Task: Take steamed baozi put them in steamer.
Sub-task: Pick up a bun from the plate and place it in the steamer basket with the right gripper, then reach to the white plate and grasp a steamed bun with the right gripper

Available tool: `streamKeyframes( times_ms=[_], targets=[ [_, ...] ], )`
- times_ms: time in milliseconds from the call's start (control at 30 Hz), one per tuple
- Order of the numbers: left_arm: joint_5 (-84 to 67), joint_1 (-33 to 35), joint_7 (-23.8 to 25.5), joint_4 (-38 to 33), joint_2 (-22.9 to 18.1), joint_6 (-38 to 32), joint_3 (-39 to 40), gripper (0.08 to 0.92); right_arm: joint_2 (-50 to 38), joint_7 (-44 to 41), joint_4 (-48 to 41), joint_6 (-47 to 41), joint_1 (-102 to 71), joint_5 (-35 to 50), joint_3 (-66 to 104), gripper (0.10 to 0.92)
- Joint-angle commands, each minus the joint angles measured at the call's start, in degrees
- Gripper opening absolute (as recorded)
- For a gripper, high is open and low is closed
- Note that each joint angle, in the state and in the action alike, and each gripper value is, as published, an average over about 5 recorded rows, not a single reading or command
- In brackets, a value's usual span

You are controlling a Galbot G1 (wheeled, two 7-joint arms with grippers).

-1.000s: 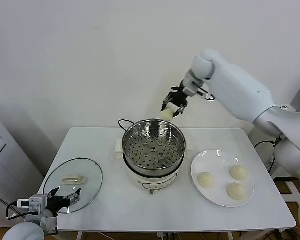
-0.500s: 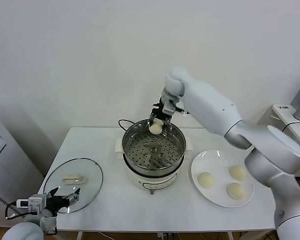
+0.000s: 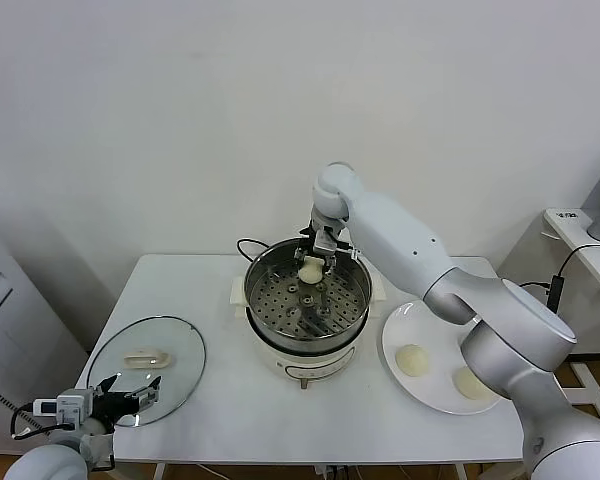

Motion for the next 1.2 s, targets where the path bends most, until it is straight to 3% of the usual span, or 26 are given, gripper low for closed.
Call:
streamKeyframes(
  times_ms=[33, 167, 367, 633, 800, 1000, 1200],
  targets=[
    [0.0, -0.04, 0.03, 0.07, -0.03, -0.01, 0.09, 0.823, 0.79, 1.72, -0.15, 2.81, -1.38, -3.11, 1.39, 0.584],
    [0.0, -0.18, 0.02, 0.13, -0.19, 0.01, 0.23, 0.823, -0.18, 1.61, 0.52, 2.81, 0.17, 1.78, -0.33, 0.694],
    [0.01, -0.11, -0.06, -0.13, -0.44, 0.06, 0.07, 0.823, -5.16, -2.06, 0.47, 2.27, 9.48, 23.05, -9.71, 0.814],
    [0.11, 0.6, -0.38, -0.97, -1.44, 0.3, -0.68, 0.823, -10.35, -8.04, -7.47, -12.21, 21.69, 46.41, -23.13, 0.823],
    [0.24, 0.53, -0.7, -1.33, -1.98, 0.52, -0.71, 0.823, -15.96, -10.4, -6.88, -25.92, 25.98, 58.51, -34.02, 0.823],
    [0.28, 0.28, -1.11, -1.81, -2.29, 0.91, -0.59, 0.823, -25.24, -9.47, -1.5, -35.75, 27.48, 65.29, -42.21, 0.823],
    [0.29, 0.44, -1.16, -2.12, -2.28, 0.9, -0.62, 0.823, -33.69, -5.74, 11.36, -45.75, 27.7, 71.15, -47.98, 0.823]
  ],
)
